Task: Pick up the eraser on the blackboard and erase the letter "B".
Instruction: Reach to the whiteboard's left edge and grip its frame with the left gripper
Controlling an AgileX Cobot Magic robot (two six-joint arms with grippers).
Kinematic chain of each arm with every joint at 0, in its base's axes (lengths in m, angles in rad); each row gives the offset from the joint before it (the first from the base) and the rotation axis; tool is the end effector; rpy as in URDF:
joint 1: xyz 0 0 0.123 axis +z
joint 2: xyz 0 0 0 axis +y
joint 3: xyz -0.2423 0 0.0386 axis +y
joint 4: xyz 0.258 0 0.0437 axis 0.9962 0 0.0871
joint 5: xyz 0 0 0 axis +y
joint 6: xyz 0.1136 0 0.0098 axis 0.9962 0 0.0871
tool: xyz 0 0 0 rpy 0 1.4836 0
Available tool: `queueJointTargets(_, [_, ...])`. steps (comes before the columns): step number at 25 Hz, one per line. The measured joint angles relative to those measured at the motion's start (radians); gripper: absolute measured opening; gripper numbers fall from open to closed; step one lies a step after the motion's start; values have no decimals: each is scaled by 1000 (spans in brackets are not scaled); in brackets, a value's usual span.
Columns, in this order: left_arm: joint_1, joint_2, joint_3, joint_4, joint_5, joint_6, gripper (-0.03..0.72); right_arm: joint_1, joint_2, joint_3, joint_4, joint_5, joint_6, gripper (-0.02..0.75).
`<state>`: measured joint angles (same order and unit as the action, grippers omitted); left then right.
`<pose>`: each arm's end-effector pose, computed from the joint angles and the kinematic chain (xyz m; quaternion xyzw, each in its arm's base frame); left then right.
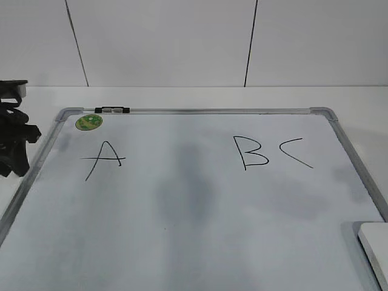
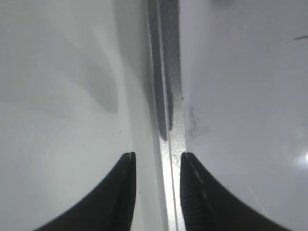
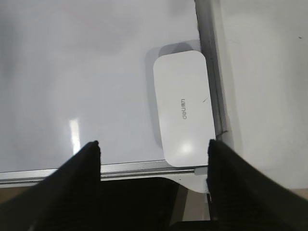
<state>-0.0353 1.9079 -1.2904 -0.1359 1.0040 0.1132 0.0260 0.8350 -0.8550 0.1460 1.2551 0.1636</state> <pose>0.3560 -0.0256 0.1120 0.0387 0.9974 -0.0572 0.0204 0.1691 0.0202 0.2745 0.0746 0.9723 0.0920 0.2015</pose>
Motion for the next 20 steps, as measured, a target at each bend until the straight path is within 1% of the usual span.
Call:
queueJointTargets(4, [-27, 0, 0, 4, -25, 19, 237, 0, 0, 0, 2, 0, 0, 531])
queueJointTargets(7, [-35, 0, 0, 12, -46, 23, 237, 0, 0, 0, 2, 0, 0, 531])
queueJointTargets(14, [-35, 2, -2, 38, -50, 24, 237, 0, 0, 0, 2, 0, 1, 531])
queueJointTargets(20, [-35, 52, -2, 38, -47, 24, 237, 0, 0, 0, 2, 0, 1, 531])
